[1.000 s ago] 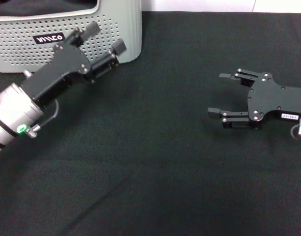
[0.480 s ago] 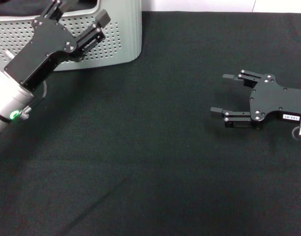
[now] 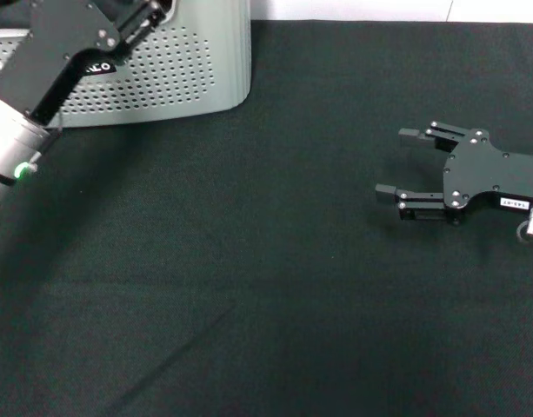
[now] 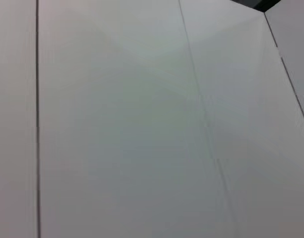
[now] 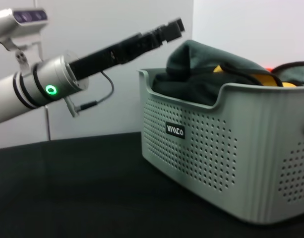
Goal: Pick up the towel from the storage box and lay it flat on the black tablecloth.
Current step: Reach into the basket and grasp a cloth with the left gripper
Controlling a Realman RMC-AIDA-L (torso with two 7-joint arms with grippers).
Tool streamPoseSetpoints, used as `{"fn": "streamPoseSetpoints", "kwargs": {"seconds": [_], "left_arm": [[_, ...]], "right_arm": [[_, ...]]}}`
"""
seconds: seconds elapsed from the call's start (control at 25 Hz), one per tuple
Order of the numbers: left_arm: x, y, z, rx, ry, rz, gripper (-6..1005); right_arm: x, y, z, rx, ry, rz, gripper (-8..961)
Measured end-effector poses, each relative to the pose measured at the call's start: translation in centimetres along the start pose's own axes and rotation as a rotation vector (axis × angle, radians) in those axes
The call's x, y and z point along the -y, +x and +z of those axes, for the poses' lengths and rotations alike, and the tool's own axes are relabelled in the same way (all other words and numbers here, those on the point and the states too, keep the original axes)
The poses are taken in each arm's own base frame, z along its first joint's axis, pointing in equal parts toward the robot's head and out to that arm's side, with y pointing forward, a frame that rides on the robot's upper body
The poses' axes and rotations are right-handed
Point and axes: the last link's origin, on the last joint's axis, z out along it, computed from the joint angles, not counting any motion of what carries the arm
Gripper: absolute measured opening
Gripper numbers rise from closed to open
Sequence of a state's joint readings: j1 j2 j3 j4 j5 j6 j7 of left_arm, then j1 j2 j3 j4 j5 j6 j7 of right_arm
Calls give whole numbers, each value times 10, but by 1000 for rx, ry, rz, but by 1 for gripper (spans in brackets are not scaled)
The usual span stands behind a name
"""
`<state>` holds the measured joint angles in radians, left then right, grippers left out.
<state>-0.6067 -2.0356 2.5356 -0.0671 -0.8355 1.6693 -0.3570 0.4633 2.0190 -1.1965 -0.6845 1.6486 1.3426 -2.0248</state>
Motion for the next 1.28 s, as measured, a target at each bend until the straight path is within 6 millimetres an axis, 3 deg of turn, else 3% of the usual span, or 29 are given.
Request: {"fn": "streamPoseSetpoints", "kwargs": {"seconds": [0.84,1.28], "left_arm": [[13,-5,14,40,127,404,877],[28,-13,25,125,225,480,877]], "right_arm": [[16,-5,9,-24,56,-29,853],[16,-4,9,-27,61,-27,854]]}}
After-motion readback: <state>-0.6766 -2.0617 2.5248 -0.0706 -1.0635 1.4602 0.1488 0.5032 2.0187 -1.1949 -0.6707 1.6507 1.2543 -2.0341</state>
